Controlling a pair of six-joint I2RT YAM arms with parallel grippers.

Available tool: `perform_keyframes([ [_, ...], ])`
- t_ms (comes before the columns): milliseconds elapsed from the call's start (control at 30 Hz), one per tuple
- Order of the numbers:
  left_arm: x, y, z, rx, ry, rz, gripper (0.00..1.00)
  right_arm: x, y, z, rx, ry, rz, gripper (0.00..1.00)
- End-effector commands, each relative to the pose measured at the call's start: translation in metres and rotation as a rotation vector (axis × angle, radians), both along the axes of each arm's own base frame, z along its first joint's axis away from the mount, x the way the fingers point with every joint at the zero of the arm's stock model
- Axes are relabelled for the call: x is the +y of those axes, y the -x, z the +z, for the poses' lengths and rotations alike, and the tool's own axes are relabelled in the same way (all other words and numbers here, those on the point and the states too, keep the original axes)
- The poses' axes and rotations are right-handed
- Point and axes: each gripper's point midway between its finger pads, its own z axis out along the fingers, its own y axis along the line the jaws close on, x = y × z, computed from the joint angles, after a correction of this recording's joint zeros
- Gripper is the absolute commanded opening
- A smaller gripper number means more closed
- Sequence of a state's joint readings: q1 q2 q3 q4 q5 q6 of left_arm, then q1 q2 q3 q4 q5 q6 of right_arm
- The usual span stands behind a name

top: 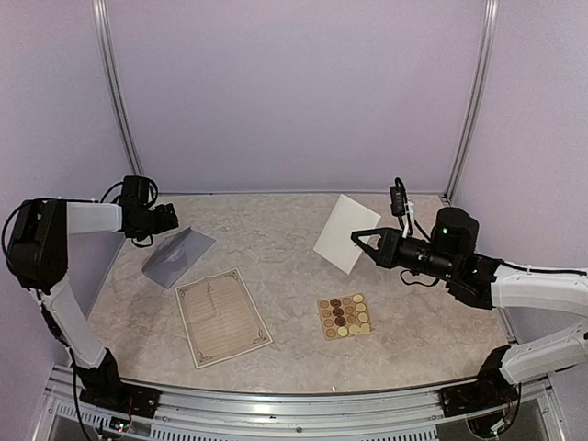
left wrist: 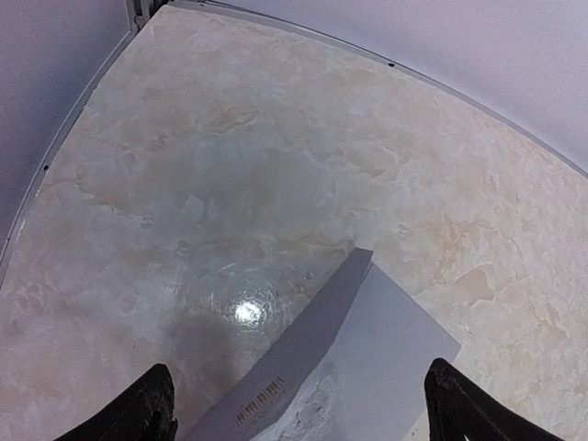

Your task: Place the letter into the envelope and seal it

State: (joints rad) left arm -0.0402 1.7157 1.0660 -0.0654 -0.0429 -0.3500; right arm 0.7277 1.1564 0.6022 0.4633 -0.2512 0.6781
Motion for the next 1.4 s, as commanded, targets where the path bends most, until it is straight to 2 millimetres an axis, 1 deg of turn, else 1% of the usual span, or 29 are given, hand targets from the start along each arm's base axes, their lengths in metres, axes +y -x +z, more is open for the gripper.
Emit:
perform_keyframes([
  [0, 0.013, -0.005, -0.026, 0.094, -0.092, 0.011, 0.89, -0.007, -0.002, -0.006, 0.016, -0.002, 0.002, 0.0],
  [67, 0.014, -0.005, -0.035, 0.12, -0.108, 0.008, 0.87, -0.009, -0.005, -0.007, 0.023, -0.006, -0.001, 0.0],
  [133, 0.01, -0.004, -0.044, 0.147, -0.117, -0.016, 0.85, -0.01, -0.006, -0.009, 0.034, -0.011, 0.0, 0.0],
  [200, 0.007, -0.003, -0.05, 0.165, -0.145, -0.029, 0.83, -0.01, -0.008, -0.012, 0.043, -0.016, 0.004, 0.0],
  [267, 0.006, -0.004, -0.055, 0.182, -0.165, -0.034, 0.79, -0.009, -0.009, -0.014, 0.051, -0.021, 0.01, 0.0],
  [400, 0.007, -0.005, -0.065, 0.213, -0.191, -0.027, 0.63, -0.008, -0.011, -0.017, 0.066, -0.031, 0.023, 0.0],
  [467, 0.009, -0.005, -0.067, 0.223, -0.227, -0.017, 0.49, -0.007, -0.012, -0.018, 0.071, -0.032, 0.025, 0.0],
  [533, 0.01, -0.004, -0.065, 0.225, -0.269, -0.013, 0.37, -0.008, -0.012, -0.019, 0.074, -0.032, 0.024, 0.0],
  [667, 0.008, -0.004, -0.061, 0.22, -0.318, -0.01, 0.15, -0.01, -0.013, -0.02, 0.081, -0.034, 0.018, 0.0],
  [767, 0.006, -0.003, -0.051, 0.201, -0.338, 0.003, 0.01, -0.012, -0.012, -0.019, 0.082, -0.038, 0.017, 0.0],
  [800, 0.006, -0.003, -0.047, 0.195, -0.345, 0.01, 0.0, -0.012, -0.011, -0.019, 0.082, -0.038, 0.016, 0.0],
  [900, -0.001, -0.002, -0.021, 0.145, -0.334, 0.017, 0.0, -0.015, -0.01, -0.018, 0.079, -0.033, 0.006, 0.0],
  [933, -0.007, -0.001, -0.006, 0.111, -0.321, 0.009, 0.0, -0.016, -0.01, -0.017, 0.075, -0.031, 0.002, 0.0],
  [1033, -0.031, 0.003, 0.029, 0.039, -0.295, -0.052, 0.0, -0.02, -0.009, -0.014, 0.064, -0.022, -0.01, 0.0],
  [1067, -0.041, 0.008, 0.045, 0.013, -0.281, -0.081, 0.0, -0.021, -0.008, -0.013, 0.059, -0.018, -0.011, 0.0],
  [1167, -0.069, 0.022, 0.075, -0.031, -0.226, -0.174, 0.0, -0.026, -0.007, -0.009, 0.04, 0.003, -0.026, 0.0],
  [1233, -0.089, 0.034, 0.083, -0.028, -0.204, -0.265, 0.0, -0.03, -0.008, -0.007, 0.032, 0.024, -0.043, 0.0],
  [1300, -0.118, 0.052, 0.088, -0.021, -0.204, -0.399, 0.0, -0.034, -0.009, -0.006, 0.024, 0.051, -0.062, 0.0],
  [1367, -0.153, 0.074, 0.087, -0.007, -0.198, -0.558, 0.0, -0.039, -0.01, -0.005, 0.022, 0.073, -0.082, 0.0],
])
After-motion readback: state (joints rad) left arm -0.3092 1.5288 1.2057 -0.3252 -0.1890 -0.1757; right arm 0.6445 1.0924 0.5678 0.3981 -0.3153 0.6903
